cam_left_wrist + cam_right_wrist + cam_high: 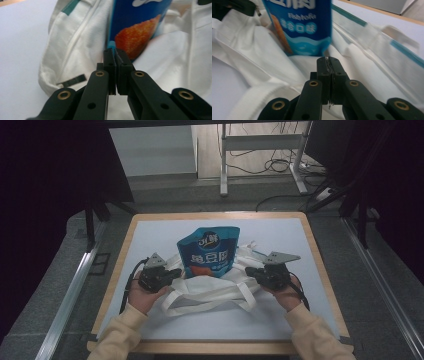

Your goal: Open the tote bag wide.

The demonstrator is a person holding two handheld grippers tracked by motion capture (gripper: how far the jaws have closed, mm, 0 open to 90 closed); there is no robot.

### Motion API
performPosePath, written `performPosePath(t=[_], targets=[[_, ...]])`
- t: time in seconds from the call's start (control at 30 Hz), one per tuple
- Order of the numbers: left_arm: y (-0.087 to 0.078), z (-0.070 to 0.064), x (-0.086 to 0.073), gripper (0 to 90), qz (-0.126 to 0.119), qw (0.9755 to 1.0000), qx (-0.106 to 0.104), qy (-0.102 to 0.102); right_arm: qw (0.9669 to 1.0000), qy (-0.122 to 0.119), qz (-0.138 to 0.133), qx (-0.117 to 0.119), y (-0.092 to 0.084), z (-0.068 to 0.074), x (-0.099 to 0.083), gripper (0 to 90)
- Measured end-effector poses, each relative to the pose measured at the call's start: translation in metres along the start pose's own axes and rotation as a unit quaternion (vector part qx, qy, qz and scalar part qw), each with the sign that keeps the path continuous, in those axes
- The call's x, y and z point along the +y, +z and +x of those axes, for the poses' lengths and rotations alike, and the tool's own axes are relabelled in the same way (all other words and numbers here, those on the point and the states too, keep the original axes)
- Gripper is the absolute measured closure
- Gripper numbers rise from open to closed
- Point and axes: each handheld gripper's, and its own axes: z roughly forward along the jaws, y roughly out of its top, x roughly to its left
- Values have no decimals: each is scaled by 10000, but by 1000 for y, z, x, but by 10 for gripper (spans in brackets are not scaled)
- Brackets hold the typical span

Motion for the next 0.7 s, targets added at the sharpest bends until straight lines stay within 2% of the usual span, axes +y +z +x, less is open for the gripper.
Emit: performPosePath(t=[0.1,0.3,0.57,0.67,0.7], targets=[[4,3,2,887,18,10000,-34,-87,10000,-60,-18,75,3,5,3,871],[6,2,7,891,21,10000,29,-33,9999,-96,-20,138,7,10,7,871],[15,2,8,896,275,9993,198,130,9995,-134,157,226,15,14,3,871],[20,3,8,897,416,9983,337,232,9992,-161,264,267,20,17,-1,874],[22,3,7,897,439,9982,348,200,9990,-165,293,290,21,18,-3,876]])
